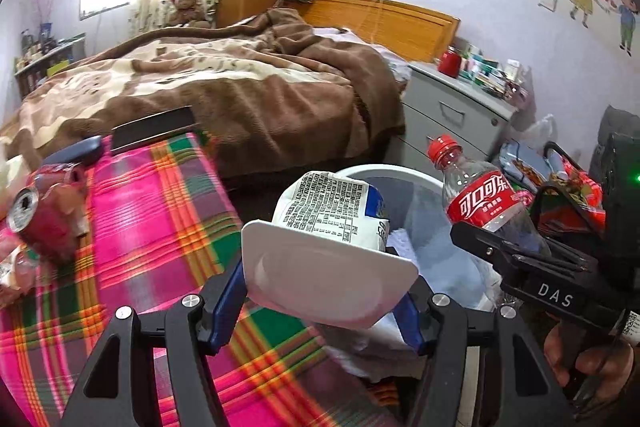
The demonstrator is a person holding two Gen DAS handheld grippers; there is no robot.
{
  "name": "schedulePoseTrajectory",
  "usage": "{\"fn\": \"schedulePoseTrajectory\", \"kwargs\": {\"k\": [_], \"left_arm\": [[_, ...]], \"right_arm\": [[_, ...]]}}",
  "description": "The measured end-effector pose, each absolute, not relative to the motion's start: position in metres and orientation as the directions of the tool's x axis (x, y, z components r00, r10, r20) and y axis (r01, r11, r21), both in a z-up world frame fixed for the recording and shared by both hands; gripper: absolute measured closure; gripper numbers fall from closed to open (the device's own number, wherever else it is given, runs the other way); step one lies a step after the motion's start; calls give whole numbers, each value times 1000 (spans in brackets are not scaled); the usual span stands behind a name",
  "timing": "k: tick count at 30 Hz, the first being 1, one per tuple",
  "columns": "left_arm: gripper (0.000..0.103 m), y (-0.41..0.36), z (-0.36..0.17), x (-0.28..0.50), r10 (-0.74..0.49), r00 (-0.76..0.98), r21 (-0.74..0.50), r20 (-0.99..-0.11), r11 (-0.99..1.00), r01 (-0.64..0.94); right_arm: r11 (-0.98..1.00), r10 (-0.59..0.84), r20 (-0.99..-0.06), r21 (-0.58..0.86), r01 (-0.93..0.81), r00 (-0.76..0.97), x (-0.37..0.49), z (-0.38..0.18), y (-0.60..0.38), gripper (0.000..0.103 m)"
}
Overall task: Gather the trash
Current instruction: 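Carry the yogurt cup and Coca-Cola bottle over the wastebasket with both tools, then open both tools to drop the cup and bottle into the wastebasket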
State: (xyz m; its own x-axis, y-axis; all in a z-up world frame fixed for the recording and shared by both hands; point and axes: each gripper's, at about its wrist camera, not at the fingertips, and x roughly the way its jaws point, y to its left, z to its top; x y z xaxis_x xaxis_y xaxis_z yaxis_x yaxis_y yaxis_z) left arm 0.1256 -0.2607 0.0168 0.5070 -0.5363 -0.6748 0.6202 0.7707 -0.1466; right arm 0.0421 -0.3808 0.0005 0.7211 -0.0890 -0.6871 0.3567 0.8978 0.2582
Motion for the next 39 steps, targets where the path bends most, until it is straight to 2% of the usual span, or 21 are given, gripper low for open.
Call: {"fn": "schedulePoseTrajectory", "kwargs": {"k": [13, 20, 25, 39], "left_arm": [[38, -324, -7, 134, -545, 418, -158, -726, 725, 671], [38, -329, -16, 144, -550, 394, -188, -736, 725, 662], [28, -325, -13, 145, -538, 424, -168, -729, 741, 651], [28, -302, 0, 139, -549, 451, -188, -703, 756, 627]], "right_arm": [[901, -95, -760, 210, 380, 643, 43, -25, -407, 39], [914, -104, -782, 169, 370, 614, 50, -31, -410, 39], [905, -122, -775, 169, 389, 620, 46, -30, -416, 38], [901, -131, -742, 188, 391, 658, 41, -16, -405, 38]]}}
